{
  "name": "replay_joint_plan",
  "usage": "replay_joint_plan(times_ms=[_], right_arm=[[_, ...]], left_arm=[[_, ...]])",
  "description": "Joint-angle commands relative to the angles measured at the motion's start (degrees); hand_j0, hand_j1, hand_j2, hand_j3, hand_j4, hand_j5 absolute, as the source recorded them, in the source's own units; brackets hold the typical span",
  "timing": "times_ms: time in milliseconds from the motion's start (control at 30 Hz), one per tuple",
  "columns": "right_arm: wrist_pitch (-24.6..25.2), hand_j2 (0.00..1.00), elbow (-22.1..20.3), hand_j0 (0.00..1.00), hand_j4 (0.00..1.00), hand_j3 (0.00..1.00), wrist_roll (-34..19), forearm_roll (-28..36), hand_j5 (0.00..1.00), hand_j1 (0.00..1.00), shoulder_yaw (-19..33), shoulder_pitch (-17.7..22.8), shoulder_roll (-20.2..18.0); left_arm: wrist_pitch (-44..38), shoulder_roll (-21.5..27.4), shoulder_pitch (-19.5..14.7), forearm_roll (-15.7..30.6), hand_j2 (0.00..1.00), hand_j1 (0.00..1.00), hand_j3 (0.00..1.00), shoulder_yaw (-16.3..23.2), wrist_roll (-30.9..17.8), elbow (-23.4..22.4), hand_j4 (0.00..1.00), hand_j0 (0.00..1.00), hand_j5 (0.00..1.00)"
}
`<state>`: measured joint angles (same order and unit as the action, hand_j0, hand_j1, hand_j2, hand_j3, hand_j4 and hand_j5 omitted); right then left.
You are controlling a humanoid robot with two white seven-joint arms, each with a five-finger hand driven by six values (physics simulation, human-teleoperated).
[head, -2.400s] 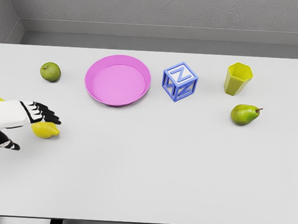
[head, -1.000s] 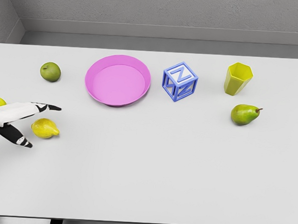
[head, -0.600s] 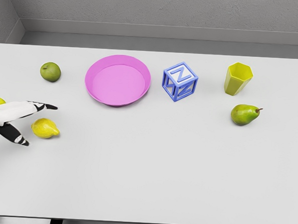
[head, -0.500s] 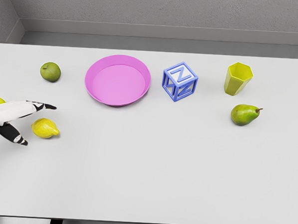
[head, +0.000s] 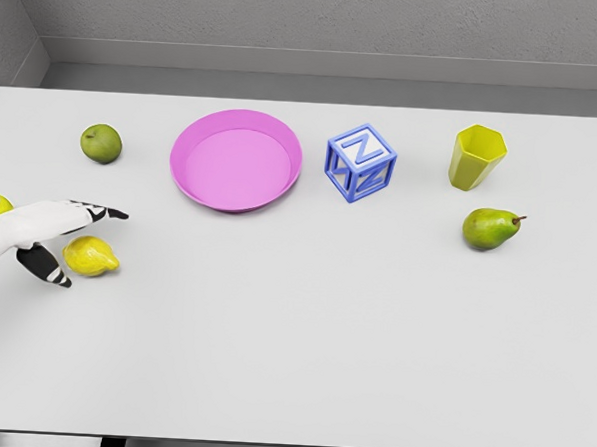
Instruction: Put the lemon on the plate with left arm
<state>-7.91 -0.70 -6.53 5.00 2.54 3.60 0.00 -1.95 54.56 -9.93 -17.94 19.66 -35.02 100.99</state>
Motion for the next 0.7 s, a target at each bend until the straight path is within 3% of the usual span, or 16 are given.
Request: replay_joint_plan(times_ms=[0, 400, 667], right_arm=[[0.0, 1.0, 0.0, 1.0, 1.0, 1.0, 0.0, 0.0, 1.0, 1.0, 0.0, 0.0, 0.0], [0.0, 1.0, 0.0, 1.0, 1.0, 1.0, 0.0, 0.0, 1.0, 1.0, 0.0, 0.0, 0.0], [0.0, 1.0, 0.0, 1.0, 1.0, 1.0, -0.1, 0.0, 1.0, 1.0, 0.0, 0.0, 0.0]], left_arm=[[-0.8, -0.1, 0.0, -0.4, 1.0, 1.0, 1.0, 0.1, 0.0, 0.0, 1.0, 1.0, 1.0], [-1.6, -0.9, -0.1, -2.5, 1.0, 1.0, 1.0, 0.2, 0.0, 0.0, 1.0, 1.0, 1.0], [-1.7, -1.1, -0.7, -3.2, 0.92, 0.92, 0.92, 1.8, 0.0, 0.0, 0.92, 0.92, 0.92]])
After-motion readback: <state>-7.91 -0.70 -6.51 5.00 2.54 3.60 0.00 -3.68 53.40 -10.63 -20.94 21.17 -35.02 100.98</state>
